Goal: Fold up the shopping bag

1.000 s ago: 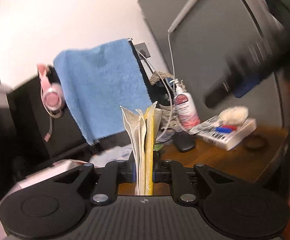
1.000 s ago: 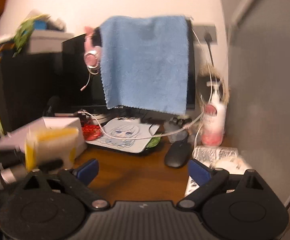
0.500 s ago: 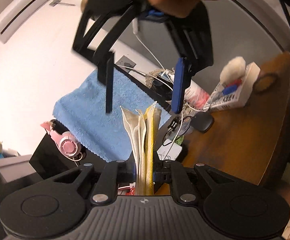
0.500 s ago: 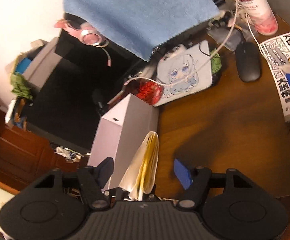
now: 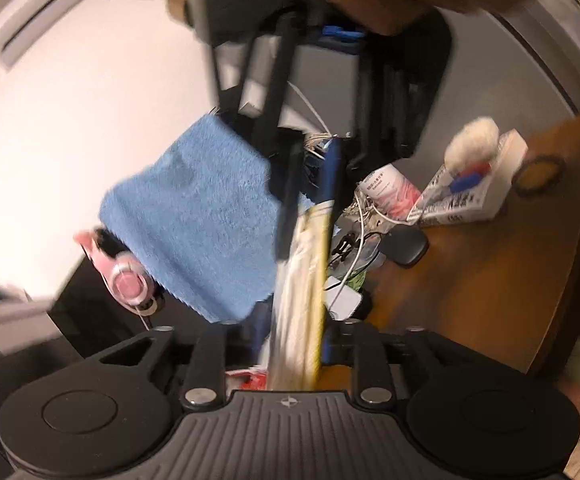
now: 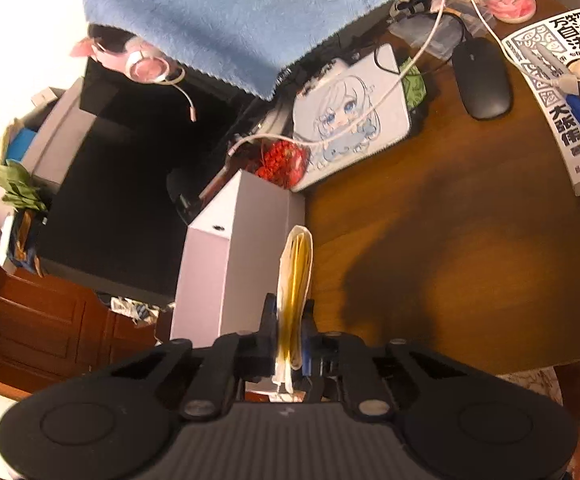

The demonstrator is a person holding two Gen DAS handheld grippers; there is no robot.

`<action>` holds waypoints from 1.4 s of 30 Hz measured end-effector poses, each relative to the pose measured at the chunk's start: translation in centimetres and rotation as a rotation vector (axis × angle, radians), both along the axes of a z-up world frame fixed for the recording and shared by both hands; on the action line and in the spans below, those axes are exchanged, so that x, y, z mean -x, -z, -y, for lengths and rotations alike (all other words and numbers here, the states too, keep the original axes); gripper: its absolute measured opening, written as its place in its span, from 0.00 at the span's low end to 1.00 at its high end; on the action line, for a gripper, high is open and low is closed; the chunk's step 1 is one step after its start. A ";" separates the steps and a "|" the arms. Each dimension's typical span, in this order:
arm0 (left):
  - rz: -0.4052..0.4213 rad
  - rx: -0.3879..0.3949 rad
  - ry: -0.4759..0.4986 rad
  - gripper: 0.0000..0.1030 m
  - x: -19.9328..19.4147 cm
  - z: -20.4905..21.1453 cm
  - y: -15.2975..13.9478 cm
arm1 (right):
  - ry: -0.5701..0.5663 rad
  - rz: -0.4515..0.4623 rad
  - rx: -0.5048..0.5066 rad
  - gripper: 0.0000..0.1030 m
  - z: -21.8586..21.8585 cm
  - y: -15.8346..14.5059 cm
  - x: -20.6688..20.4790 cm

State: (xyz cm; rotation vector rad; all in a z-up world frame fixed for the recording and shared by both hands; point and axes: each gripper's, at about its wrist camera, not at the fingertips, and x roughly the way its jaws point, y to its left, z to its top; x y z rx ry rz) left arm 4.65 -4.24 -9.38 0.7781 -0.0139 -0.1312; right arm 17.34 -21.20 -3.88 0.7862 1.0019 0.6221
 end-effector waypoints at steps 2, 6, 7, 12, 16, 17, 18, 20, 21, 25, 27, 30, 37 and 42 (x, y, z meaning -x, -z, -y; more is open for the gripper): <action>-0.001 0.070 -0.005 0.59 -0.2 -0.6 -0.7 | 0.051 0.045 0.009 0.10 0.7 -0.3 0.2; -0.026 0.216 -0.011 0.69 -0.7 -1.8 -2.2 | 0.164 0.127 -0.019 0.10 2.9 -1.2 0.7; -0.032 0.258 -0.011 0.75 -0.8 -2.2 -2.6 | 0.187 0.156 -0.016 0.10 3.4 -1.5 1.0; -0.032 0.445 -0.006 0.97 -1.1 -3.6 -4.4 | 0.280 0.288 0.054 0.10 5.0 -2.8 3.0; 0.016 0.603 0.008 1.00 -0.4 -4.5 -5.0 | 0.301 0.337 0.070 0.10 5.8 -3.1 4.3; 0.043 0.645 0.018 1.00 -0.1 -4.7 -4.9 | 0.312 0.345 0.073 0.10 6.0 -3.1 4.6; 0.069 0.686 0.027 1.00 0.3 -4.9 -4.9 | 0.318 0.349 0.076 0.10 6.1 -3.1 4.7; 0.045 0.749 0.056 1.00 0.6 -5.1 -5.0 | 0.323 0.348 0.071 0.10 6.3 -3.0 4.9; 0.016 0.779 0.078 1.00 0.7 -5.3 -5.1 | 0.323 0.345 0.067 0.10 6.4 -2.9 5.0; -0.104 0.870 0.169 1.00 1.0 -5.7 -5.3 | 0.322 0.334 0.052 0.10 6.7 -2.5 5.1; -0.079 0.799 0.196 1.00 1.4 -4.9 -4.9 | 0.320 0.326 0.034 0.10 6.9 -2.4 5.1; 0.112 0.538 0.144 1.00 2.6 -2.1 -3.9 | 0.327 0.320 0.016 0.10 6.9 -2.3 5.1; 0.302 0.076 0.141 0.81 3.6 3.1 -1.3 | 0.313 0.326 -0.002 0.10 6.1 -2.3 4.9; 0.384 -0.093 0.074 0.64 2.3 5.0 -0.1 | 0.280 0.329 -0.025 0.10 5.0 -2.4 4.9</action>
